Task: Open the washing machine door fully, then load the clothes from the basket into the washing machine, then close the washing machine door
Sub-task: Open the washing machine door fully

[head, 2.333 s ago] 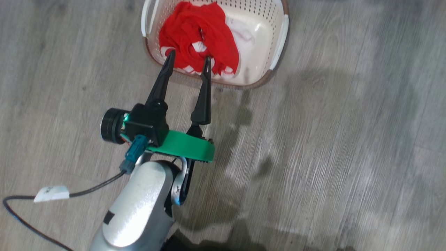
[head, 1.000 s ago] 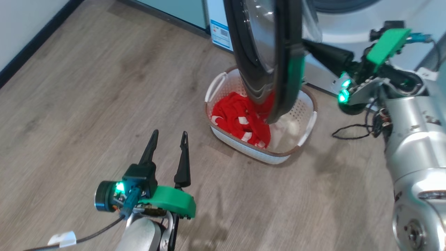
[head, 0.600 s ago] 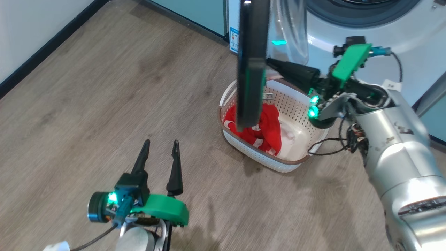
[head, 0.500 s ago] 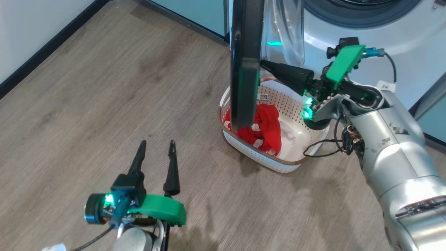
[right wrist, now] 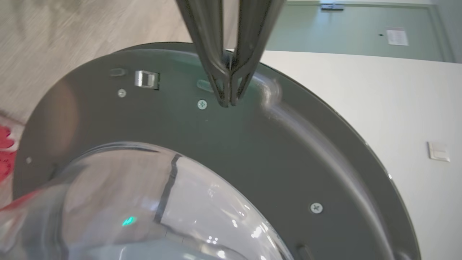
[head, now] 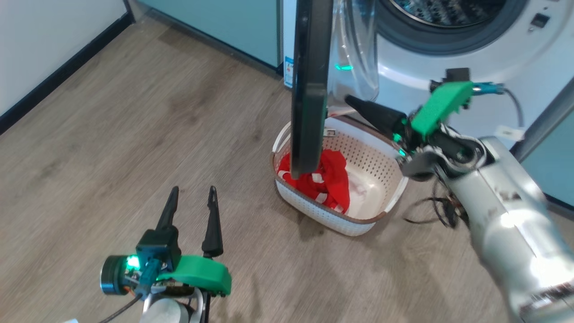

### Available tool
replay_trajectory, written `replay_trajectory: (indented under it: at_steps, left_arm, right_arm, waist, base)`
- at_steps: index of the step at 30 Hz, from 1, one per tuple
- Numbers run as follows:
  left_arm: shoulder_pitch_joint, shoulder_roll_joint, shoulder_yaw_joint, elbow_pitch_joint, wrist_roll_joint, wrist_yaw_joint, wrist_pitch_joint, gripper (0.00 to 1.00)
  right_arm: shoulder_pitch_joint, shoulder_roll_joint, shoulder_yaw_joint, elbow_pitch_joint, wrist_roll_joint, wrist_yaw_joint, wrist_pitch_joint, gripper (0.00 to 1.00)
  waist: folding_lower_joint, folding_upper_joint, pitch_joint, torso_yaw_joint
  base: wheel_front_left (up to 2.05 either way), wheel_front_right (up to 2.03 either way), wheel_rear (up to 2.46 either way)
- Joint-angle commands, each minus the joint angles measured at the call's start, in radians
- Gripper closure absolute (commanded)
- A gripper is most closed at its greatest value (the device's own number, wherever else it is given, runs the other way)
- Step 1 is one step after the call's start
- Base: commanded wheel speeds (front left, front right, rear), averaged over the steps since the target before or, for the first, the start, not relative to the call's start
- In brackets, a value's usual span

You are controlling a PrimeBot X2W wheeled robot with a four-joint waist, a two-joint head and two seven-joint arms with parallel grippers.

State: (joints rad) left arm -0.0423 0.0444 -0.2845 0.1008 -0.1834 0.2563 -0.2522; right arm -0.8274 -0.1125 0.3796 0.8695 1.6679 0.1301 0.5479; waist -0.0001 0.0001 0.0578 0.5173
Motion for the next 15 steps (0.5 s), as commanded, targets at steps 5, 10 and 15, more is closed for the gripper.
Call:
replay_trajectory:
  at_steps: [5, 10, 15]
  left_arm:
    - [-0.032, 0.006, 0.058, -0.009, 0.017, -0.023, -0.01, 0.0]
    - [-0.048, 0.006, 0.101, -0.003, 0.026, -0.033, -0.01, 0.0]
    - [-0.063, 0.006, 0.136, 0.006, 0.042, -0.048, -0.01, 0.0]
  right_arm:
    - [0.129, -0.11, 0.136, -0.273, -0.265, 0.001, -0.22, 1.0]
    - [0.25, -0.214, 0.272, -0.418, -0.591, 0.001, -0.554, 1.0]
    - [0.343, -0.189, 0.163, -0.376, -0.88, 0.001, -0.805, 1.0]
  waist:
    - [0.0001, -0.0001, -0.029, -0.025]
    - [0.0001, -0.0001, -0.035, -0.088]
    - [0.0001, -0.0001, -0.027, -0.152]
  base:
    - [0.0, 0.0, 0.0]
    - [0.0, 0.0, 0.0]
    - [0.0, 0.0, 0.0]
